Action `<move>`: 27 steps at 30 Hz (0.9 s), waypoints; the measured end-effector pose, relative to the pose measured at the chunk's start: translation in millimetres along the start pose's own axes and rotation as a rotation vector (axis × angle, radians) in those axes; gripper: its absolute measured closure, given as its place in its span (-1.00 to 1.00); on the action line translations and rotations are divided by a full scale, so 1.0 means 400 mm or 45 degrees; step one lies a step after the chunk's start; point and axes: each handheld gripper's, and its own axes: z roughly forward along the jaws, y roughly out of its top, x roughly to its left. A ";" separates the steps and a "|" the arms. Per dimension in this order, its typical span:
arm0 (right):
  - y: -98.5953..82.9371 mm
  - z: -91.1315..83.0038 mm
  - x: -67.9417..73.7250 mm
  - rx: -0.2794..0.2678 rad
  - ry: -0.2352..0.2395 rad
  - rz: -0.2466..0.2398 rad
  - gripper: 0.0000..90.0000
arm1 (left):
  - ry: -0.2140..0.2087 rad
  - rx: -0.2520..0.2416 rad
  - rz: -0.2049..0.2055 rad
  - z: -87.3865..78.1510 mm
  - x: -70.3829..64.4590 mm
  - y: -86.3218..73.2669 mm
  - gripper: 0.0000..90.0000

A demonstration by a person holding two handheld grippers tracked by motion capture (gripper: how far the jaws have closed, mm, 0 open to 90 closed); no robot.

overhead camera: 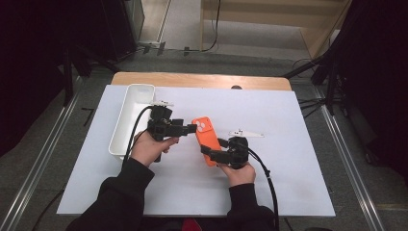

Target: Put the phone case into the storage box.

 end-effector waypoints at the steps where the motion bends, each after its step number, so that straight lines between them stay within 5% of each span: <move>1: -0.001 0.001 0.001 -0.004 0.000 0.005 -0.68 | 0.004 -0.004 -0.005 0.002 0.001 0.001 -0.33; 7: -0.012 0.014 0.007 -0.013 0.009 0.018 -0.68 | 0.033 -0.014 -0.006 0.008 0.002 0.003 -0.25; 18: -0.015 0.023 0.023 -0.043 0.010 0.014 -0.68 | 0.036 0.003 -0.094 0.026 0.004 0.010 -0.21; 27: -0.018 0.028 0.031 -0.071 0.010 0.009 -0.68 | 0.051 -0.028 -0.157 0.026 0.007 0.017 0.10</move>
